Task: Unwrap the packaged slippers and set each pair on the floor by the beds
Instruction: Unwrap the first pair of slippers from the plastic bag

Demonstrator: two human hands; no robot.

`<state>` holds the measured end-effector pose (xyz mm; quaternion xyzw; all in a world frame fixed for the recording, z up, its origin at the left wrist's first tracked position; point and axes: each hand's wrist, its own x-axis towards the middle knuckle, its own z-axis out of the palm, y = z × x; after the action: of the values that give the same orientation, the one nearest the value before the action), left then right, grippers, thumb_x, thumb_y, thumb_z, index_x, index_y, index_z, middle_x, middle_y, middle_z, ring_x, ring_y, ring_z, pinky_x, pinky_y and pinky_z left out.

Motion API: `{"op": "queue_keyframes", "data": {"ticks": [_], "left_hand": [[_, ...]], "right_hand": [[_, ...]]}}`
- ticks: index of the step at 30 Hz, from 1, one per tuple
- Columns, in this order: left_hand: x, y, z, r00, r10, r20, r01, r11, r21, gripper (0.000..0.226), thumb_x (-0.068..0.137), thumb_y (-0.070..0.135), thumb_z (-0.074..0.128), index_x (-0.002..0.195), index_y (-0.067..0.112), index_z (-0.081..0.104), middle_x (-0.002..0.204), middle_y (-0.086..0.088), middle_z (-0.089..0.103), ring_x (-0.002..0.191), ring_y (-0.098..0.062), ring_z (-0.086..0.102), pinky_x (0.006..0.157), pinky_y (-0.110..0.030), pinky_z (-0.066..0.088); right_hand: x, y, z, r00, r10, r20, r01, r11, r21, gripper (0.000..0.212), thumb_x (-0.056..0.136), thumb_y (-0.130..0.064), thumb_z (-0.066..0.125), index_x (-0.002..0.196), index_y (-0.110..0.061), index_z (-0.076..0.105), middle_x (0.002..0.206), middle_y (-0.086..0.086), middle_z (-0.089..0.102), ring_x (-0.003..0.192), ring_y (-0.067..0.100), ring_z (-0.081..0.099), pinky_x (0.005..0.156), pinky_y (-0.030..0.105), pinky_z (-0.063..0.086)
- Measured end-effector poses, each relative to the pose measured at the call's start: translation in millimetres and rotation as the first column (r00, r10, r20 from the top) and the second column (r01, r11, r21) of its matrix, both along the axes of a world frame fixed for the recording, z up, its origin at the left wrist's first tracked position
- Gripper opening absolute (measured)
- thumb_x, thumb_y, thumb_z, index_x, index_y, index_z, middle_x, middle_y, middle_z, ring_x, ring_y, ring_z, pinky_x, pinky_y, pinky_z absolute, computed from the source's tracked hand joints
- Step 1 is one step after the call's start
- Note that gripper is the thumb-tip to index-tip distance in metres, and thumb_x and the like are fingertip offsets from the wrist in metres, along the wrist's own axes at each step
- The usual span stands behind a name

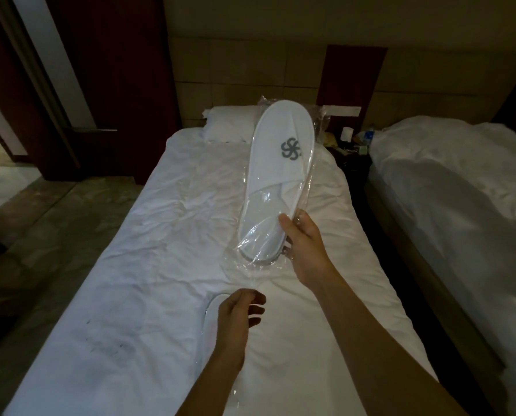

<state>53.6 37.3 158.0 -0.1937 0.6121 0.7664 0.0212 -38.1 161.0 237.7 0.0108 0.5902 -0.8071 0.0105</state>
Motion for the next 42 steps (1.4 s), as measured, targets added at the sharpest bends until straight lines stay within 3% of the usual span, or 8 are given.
{"op": "queue_keyframes", "data": {"ticks": [9, 17, 24, 29, 31, 34, 38, 42], "left_hand": [[-41, -40, 23, 0.984, 0.16, -0.083, -0.152, 0.984, 0.093, 0.019, 0.096, 0.014, 0.049, 0.099, 0.01, 0.067, 0.098, -0.016, 0.068, 0.084, -0.024, 0.063, 0.071, -0.03, 0.049], [-69, -33, 108, 0.936, -0.209, -0.284, 0.165, 0.971, -0.172, 0.03, 0.083, 0.05, 0.064, 0.103, 0.029, 0.072, 0.1, 0.006, 0.076, 0.09, -0.009, 0.073, 0.07, -0.021, 0.057], [-67, -22, 93, 0.935, -0.27, -0.232, 0.234, 0.957, -0.171, 0.035, 0.083, 0.022, 0.075, 0.117, 0.014, 0.068, 0.107, -0.002, 0.076, 0.098, -0.02, 0.072, 0.079, -0.03, 0.057], [-71, -15, 83, 0.949, -0.163, -0.27, 0.139, 0.985, -0.106, 0.033, 0.08, 0.019, 0.077, 0.112, 0.017, 0.069, 0.1, 0.001, 0.078, 0.09, -0.016, 0.074, 0.069, -0.022, 0.057], [-76, -11, 85, 0.952, -0.144, -0.27, 0.118, 0.987, -0.111, 0.03, 0.08, 0.019, 0.077, 0.109, 0.019, 0.069, 0.096, 0.004, 0.078, 0.086, -0.013, 0.075, 0.066, -0.02, 0.056], [-83, -6, 90, 0.953, -0.11, -0.282, 0.077, 0.989, -0.126, 0.021, 0.081, 0.021, 0.076, 0.099, 0.027, 0.068, 0.084, 0.016, 0.077, 0.076, -0.002, 0.073, 0.057, -0.012, 0.052], [-88, -2, 92, 0.95, -0.103, -0.293, 0.064, 0.988, -0.14, 0.023, 0.082, 0.022, 0.074, 0.104, 0.02, 0.067, 0.088, 0.006, 0.077, 0.077, -0.008, 0.073, 0.057, -0.015, 0.053], [-89, -1, 91, 0.953, -0.089, -0.291, 0.05, 0.989, -0.142, 0.032, 0.082, 0.022, 0.074, 0.113, 0.019, 0.065, 0.098, 0.001, 0.075, 0.085, -0.015, 0.073, 0.061, -0.022, 0.056]], "right_hand": [[1, 14, 10, 0.996, 0.091, 0.012, -0.091, 0.996, -0.009, 0.009, 0.092, -0.02, 0.063, 0.1, -0.022, 0.059, 0.102, 0.002, 0.065, 0.096, 0.02, 0.062, 0.084, 0.04, 0.048], [5, 13, 14, 0.993, 0.119, 0.027, -0.119, 0.993, -0.01, 0.025, 0.092, -0.024, 0.063, 0.116, -0.017, 0.063, 0.114, 0.003, 0.072, 0.103, 0.02, 0.069, 0.08, 0.033, 0.055], [17, 14, 5, 0.987, 0.158, 0.034, -0.159, 0.987, 0.015, 0.017, 0.095, -0.02, 0.06, 0.111, -0.022, 0.065, 0.107, 0.002, 0.073, 0.097, 0.016, 0.07, 0.084, 0.032, 0.056], [21, 9, 9, 0.993, -0.118, 0.006, 0.109, 0.933, 0.342, 0.043, 0.09, -0.022, 0.068, 0.129, -0.012, 0.053, 0.111, 0.014, 0.059, 0.098, 0.023, 0.062, 0.092, 0.038, 0.052], [27, 3, 10, 0.93, -0.3, -0.212, 0.368, 0.754, 0.545, 0.044, 0.089, -0.025, 0.067, 0.128, -0.011, 0.053, 0.115, 0.01, 0.055, 0.104, 0.021, 0.058, 0.092, 0.034, 0.05], [42, -8, 11, 0.707, -0.407, -0.579, 0.697, 0.541, 0.47, 0.022, 0.09, -0.021, 0.06, 0.109, -0.01, 0.059, 0.11, 0.004, 0.056, 0.101, 0.018, 0.056, 0.086, 0.029, 0.047], [52, -17, 1, 0.792, -0.28, -0.543, 0.551, 0.711, 0.438, 0.006, 0.092, -0.009, 0.058, 0.087, -0.007, 0.059, 0.085, 0.007, 0.061, 0.074, 0.02, 0.059, 0.069, 0.035, 0.051], [57, -17, -22, 0.872, -0.198, -0.449, 0.434, 0.737, 0.518, 0.008, 0.092, -0.007, 0.057, 0.085, -0.006, 0.061, 0.079, 0.005, 0.062, 0.07, 0.019, 0.059, 0.069, 0.041, 0.052]]}}
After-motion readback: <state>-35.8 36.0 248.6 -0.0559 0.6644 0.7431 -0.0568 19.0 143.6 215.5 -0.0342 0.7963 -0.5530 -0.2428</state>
